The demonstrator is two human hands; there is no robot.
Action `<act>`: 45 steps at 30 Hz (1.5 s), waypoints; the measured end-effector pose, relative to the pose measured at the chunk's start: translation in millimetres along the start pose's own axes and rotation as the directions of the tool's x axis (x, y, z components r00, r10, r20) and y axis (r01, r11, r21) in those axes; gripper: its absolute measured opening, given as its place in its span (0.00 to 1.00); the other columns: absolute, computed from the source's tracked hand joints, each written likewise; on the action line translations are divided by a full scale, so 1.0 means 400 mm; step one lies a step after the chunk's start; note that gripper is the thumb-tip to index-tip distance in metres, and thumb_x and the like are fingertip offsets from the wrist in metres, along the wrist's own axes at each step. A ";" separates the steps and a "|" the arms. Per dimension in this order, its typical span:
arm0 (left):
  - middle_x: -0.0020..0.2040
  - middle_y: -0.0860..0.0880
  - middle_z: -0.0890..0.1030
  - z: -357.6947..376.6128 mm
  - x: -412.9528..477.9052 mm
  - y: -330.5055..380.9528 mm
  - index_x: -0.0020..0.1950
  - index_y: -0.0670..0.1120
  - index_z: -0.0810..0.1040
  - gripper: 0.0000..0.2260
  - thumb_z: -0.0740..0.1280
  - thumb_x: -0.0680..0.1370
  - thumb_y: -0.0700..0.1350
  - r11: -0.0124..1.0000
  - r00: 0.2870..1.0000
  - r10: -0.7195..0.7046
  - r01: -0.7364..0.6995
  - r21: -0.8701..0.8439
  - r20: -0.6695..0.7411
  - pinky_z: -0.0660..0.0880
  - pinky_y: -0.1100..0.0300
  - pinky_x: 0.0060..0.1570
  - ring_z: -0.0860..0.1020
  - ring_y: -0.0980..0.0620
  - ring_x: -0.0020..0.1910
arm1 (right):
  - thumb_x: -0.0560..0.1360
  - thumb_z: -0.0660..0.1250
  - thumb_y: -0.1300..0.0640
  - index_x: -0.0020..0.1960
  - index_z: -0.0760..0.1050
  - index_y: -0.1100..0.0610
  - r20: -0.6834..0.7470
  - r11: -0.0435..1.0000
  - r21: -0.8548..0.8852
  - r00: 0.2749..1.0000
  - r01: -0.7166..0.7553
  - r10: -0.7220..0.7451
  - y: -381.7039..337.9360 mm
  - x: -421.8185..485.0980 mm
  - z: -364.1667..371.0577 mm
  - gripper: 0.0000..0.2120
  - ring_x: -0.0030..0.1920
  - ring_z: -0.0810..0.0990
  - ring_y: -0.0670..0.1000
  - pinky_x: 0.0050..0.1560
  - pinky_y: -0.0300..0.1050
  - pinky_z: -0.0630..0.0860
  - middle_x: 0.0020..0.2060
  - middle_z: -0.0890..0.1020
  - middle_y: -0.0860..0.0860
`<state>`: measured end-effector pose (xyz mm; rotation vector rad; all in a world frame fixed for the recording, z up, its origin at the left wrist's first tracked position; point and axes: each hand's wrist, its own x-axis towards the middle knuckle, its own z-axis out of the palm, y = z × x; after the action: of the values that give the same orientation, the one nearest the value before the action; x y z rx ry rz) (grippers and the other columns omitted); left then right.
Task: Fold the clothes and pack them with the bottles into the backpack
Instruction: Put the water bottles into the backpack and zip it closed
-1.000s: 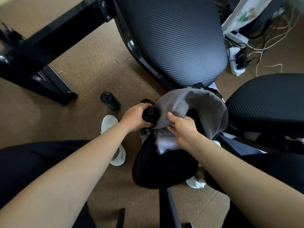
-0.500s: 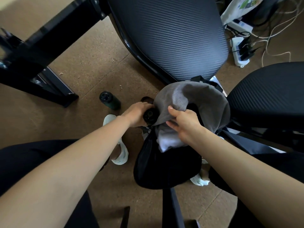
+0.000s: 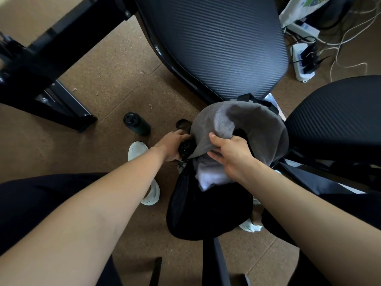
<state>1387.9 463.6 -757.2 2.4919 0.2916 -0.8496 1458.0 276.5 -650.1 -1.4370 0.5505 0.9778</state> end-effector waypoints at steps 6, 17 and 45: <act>0.68 0.48 0.71 0.009 -0.002 -0.005 0.77 0.51 0.68 0.40 0.78 0.68 0.56 0.998 0.998 0.050 -0.052 -0.044 -0.049 0.74 0.48 0.63 0.73 0.44 0.66 | 0.78 0.72 0.60 0.56 0.79 0.61 -0.011 1.000 0.020 1.000 0.005 -0.005 -0.003 0.003 0.005 0.08 0.56 0.84 0.54 0.56 0.50 0.82 0.55 0.85 0.56; 0.70 0.50 0.73 0.009 0.007 -0.045 0.75 0.50 0.73 0.34 0.80 0.71 0.47 0.989 0.985 0.146 -0.146 0.006 -0.097 0.71 0.50 0.69 0.72 0.45 0.70 | 0.77 0.74 0.59 0.58 0.79 0.63 -0.002 0.999 -0.043 1.000 -0.024 0.024 0.013 0.006 0.014 0.12 0.55 0.85 0.55 0.51 0.46 0.83 0.55 0.85 0.57; 0.66 0.39 0.67 0.005 0.034 -0.318 0.71 0.49 0.64 0.28 0.73 0.76 0.40 0.840 0.787 -0.536 0.535 -0.096 -0.304 0.75 0.44 0.49 0.74 0.32 0.61 | 0.79 0.72 0.54 0.48 0.80 0.55 0.007 0.988 -0.155 1.000 0.025 -0.024 0.032 0.025 0.036 0.04 0.47 0.85 0.53 0.52 0.49 0.81 0.45 0.85 0.53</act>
<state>1353.4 572.4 -815.2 2.5662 1.1626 -0.6266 1449.5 291.2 -664.0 -1.5757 0.4600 1.0224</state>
